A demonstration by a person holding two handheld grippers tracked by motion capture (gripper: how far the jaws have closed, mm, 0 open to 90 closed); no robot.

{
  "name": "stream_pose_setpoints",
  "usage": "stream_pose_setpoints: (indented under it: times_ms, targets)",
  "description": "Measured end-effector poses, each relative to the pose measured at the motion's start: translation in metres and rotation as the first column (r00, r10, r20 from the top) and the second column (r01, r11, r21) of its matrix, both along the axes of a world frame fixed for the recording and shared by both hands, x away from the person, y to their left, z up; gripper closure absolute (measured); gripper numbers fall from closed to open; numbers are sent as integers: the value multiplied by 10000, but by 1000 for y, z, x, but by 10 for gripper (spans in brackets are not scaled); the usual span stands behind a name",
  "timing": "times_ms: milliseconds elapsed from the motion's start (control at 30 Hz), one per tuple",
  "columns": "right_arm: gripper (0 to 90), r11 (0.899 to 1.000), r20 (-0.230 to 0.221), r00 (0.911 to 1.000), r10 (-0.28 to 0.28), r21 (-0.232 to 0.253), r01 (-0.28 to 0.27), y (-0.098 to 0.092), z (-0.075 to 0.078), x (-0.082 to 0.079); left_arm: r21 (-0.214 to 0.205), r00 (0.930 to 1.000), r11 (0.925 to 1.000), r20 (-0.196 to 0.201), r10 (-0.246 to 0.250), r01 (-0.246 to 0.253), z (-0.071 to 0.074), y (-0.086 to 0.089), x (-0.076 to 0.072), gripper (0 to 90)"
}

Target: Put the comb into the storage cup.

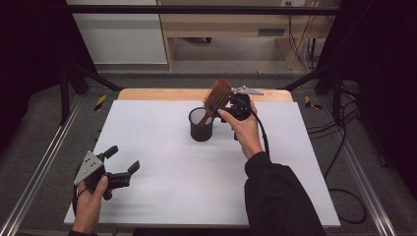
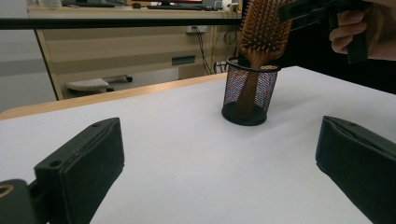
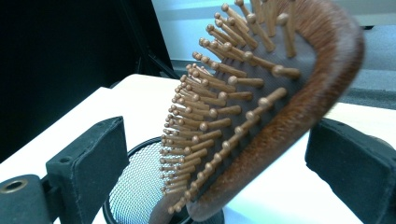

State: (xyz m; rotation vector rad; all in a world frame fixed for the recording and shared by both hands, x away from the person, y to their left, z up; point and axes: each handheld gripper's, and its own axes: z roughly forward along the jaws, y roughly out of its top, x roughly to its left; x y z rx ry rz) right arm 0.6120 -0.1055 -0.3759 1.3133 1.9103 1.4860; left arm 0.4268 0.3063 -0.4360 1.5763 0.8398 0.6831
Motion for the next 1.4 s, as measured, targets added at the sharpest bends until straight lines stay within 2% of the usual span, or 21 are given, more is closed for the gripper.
stream_pose_setpoints:
  times_ms: [333, 600, 1400]
  targets:
    - [59, 9999, 346, 9994, 72, -104, -69, -12, 10, -16, 17, 10000, 10000, -5, 20, -20, 0, 0, 0, 13]
    - [70, 9987, 747, 9971, -109, -492, 146, -29, 15, -33, 31, 10000, 10000, -2, 62, -62, 0, 0, 0, 13]
    - [60, 9962, 1444, 9869, -725, -385, 788, -99, 24, -79, -12, 9995, 9995, 78, 315, -315, -1, 6, 0, 12]
